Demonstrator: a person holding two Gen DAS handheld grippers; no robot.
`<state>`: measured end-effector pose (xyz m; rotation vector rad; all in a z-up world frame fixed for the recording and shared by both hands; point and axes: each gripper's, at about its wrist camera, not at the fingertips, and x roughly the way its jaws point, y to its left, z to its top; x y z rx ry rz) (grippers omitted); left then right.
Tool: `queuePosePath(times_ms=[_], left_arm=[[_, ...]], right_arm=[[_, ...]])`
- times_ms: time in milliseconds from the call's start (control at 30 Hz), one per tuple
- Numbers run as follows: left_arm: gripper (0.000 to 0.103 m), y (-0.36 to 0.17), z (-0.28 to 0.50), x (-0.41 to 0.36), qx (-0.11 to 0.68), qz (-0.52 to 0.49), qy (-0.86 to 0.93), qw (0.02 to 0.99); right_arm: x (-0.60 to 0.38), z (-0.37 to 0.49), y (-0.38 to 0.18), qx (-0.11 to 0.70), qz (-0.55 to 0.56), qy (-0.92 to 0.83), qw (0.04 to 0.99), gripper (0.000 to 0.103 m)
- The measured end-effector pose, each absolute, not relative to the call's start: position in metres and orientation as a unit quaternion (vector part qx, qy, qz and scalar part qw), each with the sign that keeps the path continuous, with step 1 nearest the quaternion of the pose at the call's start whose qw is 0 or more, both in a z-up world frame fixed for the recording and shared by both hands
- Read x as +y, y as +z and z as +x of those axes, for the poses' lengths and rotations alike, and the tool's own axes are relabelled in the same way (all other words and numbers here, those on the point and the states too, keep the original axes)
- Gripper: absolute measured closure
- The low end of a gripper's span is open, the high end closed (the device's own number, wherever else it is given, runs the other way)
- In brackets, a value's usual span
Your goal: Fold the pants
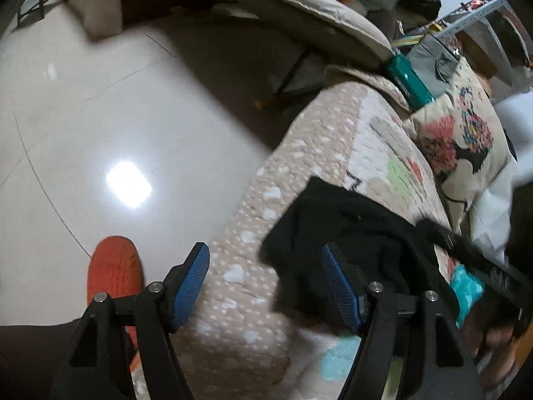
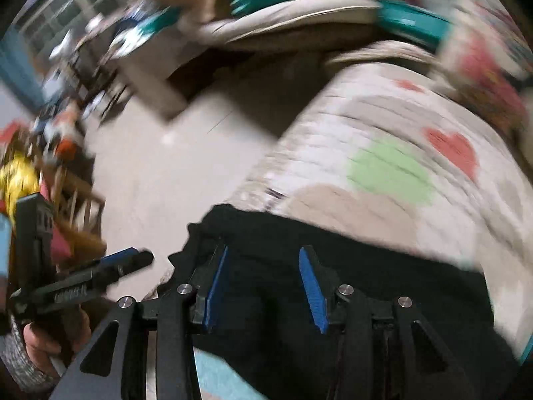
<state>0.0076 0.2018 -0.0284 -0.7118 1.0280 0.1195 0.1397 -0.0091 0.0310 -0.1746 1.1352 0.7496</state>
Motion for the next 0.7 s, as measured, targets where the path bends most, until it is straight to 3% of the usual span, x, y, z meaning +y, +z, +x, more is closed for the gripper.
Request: queuePosePath(times_ms=[200,333,400,433,467,700], left_arm=[[0.034,-0.051,0.012,0.207,0.536,-0.336,0.083,0.770],[0.034,-0.047,0.012,0.217,0.526,-0.337,0.111,0.773],[0.034,-0.046,0.010,0.219,0.523,-0.337,0.116,0.774],[0.034,-0.046,0.010,0.221,0.523,-0.339,0.117,0.773],[0.034,-0.046,0.010,0.222,0.523,-0.342,0.118,0.772],[0.034,-0.046,0.014,0.223,0.518,-0.346,0.122,0.773]], right_arm=[[0.052,0.145,0.018,0.524,-0.195,0.427,0.711,0.056],[0.083,0.126,0.000,0.504,-0.278,0.465,0.673,0.067],[0.093,0.119,-0.014,0.491,-0.325,0.461,0.664,0.080],[0.096,0.120,-0.019,0.492,-0.338,0.453,0.662,0.096],[0.096,0.123,-0.022,0.493,-0.342,0.446,0.665,0.101],[0.100,0.157,-0.012,0.478,-0.297,0.403,0.722,0.102]])
